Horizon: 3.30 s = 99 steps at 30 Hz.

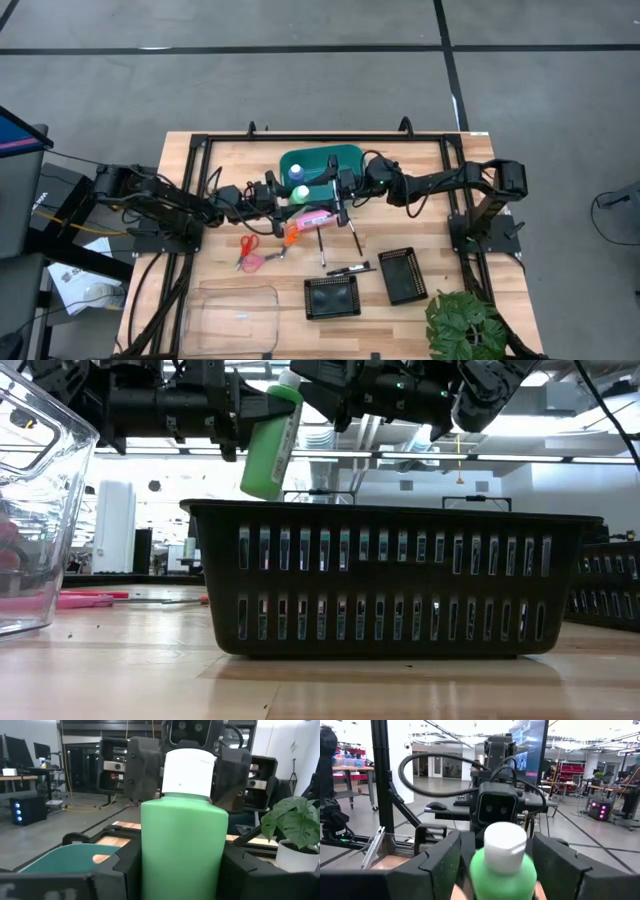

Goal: Pick & Place Paint Supplies

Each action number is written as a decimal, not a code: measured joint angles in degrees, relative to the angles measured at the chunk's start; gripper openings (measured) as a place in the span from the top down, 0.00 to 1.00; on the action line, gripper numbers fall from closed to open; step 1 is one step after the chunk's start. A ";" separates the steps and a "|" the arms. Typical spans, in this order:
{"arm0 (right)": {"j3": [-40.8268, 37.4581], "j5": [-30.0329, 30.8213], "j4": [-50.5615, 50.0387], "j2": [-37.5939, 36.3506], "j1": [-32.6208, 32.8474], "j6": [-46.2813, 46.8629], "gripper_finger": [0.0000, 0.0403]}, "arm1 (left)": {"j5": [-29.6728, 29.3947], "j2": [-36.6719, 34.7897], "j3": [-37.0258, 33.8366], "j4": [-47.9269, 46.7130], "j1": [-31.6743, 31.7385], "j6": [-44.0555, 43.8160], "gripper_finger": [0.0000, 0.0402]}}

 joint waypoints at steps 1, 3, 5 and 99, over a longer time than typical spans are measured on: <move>0.03 0.00 0.00 0.00 -0.01 -0.02 0.44 | 0.04 0.89 0.00 1.52 -0.01 0.00 0.60; 0.03 0.00 -0.24 0.00 0.01 -0.11 0.44 | 0.21 2.67 0.39 4.99 0.00 -0.02 0.60; 0.03 0.00 -0.75 0.00 0.01 -0.13 0.44 | 0.84 4.05 1.78 5.08 0.00 -0.02 0.60; 0.01 2.10 -4.08 -0.22 -4.57 -0.65 0.53 | 6.47 -18.57 -12.43 -0.95 -0.04 2.62 0.41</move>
